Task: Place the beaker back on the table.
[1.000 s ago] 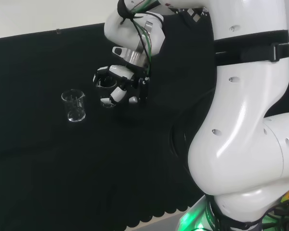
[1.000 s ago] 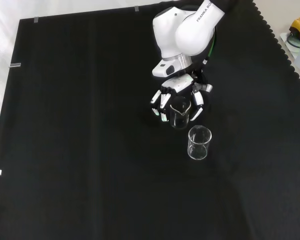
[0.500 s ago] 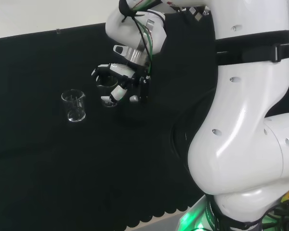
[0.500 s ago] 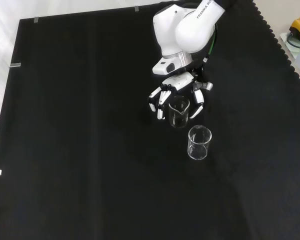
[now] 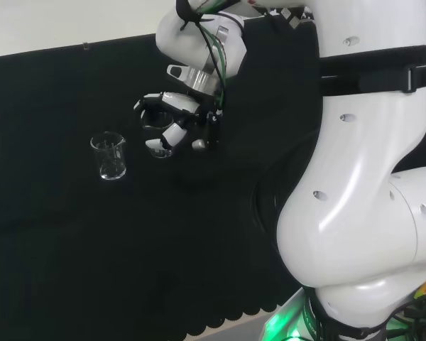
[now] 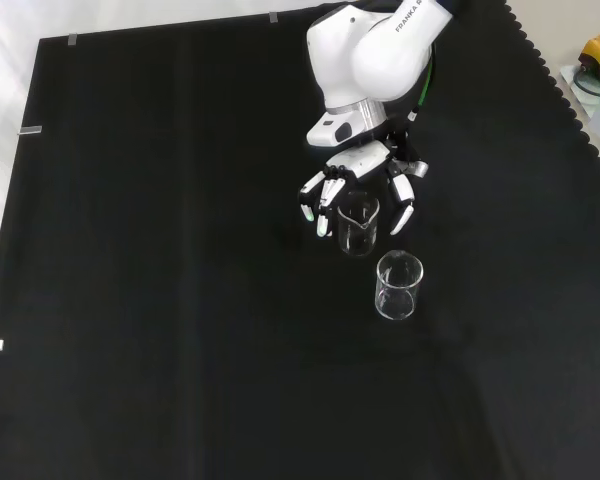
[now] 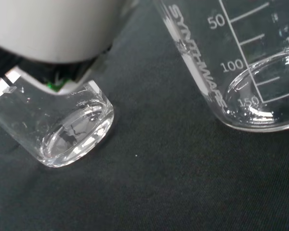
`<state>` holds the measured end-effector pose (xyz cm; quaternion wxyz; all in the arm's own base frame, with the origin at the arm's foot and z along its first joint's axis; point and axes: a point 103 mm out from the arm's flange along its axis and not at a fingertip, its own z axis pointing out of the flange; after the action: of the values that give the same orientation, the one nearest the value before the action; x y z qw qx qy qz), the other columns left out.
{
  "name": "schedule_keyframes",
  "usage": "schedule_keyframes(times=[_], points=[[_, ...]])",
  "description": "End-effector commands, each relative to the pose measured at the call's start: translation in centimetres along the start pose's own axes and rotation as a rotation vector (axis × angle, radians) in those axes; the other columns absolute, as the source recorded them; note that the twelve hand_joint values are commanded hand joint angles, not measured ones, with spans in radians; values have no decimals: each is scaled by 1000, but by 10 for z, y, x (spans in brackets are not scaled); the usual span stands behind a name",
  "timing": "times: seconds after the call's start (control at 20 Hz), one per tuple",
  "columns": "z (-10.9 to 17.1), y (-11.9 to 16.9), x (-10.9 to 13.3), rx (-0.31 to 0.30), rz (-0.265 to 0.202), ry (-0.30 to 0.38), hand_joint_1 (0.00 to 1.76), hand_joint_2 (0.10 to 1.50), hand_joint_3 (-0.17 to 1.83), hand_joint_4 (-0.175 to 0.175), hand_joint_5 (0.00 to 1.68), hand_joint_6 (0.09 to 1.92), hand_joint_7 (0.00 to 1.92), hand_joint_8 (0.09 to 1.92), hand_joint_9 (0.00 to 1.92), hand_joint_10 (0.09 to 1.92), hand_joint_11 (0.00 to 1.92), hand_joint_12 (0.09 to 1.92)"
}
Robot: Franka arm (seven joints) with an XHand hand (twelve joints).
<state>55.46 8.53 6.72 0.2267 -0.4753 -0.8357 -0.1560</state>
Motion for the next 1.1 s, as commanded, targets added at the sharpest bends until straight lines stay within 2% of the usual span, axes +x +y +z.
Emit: schedule_keyframes(times=[0.05,0.9,1.1], points=[[-11,-9,0,-2,8,-7,898,280,943,-81,360,513,504,759,795,87,77,1363],[-69,-55,15,-85,56,-59,891,297,940,-82,375,474,507,753,801,87,75,1366],[-81,-64,16,-116,83,-70,892,301,942,-82,378,469,508,751,801,87,70,1365]])
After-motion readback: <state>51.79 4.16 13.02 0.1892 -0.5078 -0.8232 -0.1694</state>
